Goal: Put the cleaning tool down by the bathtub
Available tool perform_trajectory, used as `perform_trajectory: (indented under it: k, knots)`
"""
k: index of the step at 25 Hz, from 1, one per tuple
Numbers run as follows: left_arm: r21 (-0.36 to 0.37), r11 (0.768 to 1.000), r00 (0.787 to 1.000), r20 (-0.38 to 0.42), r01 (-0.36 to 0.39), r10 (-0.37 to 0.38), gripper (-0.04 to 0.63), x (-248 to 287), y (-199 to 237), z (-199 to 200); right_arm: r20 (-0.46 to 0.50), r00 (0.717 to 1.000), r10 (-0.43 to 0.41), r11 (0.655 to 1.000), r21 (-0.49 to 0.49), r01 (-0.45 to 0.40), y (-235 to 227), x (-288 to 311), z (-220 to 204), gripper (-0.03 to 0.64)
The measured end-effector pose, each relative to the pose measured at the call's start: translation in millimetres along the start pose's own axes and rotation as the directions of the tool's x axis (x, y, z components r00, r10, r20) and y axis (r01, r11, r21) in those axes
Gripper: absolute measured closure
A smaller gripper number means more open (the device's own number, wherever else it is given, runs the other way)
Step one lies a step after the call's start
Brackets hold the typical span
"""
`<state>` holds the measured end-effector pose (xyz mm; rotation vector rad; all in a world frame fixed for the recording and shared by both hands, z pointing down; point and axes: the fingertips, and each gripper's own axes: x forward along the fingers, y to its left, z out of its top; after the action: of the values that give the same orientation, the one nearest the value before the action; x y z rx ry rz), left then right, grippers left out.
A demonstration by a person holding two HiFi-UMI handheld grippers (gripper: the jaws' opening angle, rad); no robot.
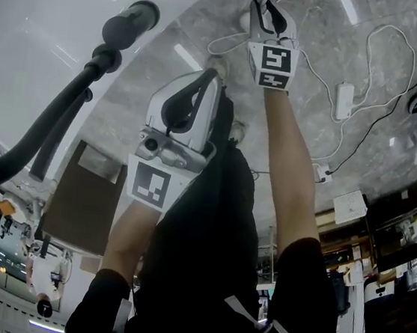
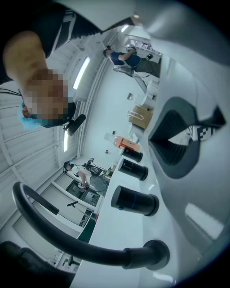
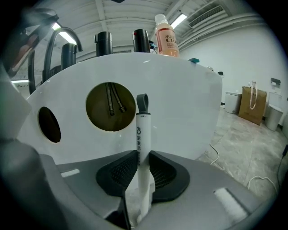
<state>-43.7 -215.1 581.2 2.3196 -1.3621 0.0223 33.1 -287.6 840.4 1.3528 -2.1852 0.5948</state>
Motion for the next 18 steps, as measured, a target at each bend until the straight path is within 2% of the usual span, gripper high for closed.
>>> perform_trajectory:
  k: [18]
  knots:
    - [-0.006,1.000,1.000,-0.003,-0.005,0.004,0.589,3.9,10.9,-0.9,0.004,1.000,0.019,1.000,-0.001,-0.019,5.3,34.9,8.7,0.529]
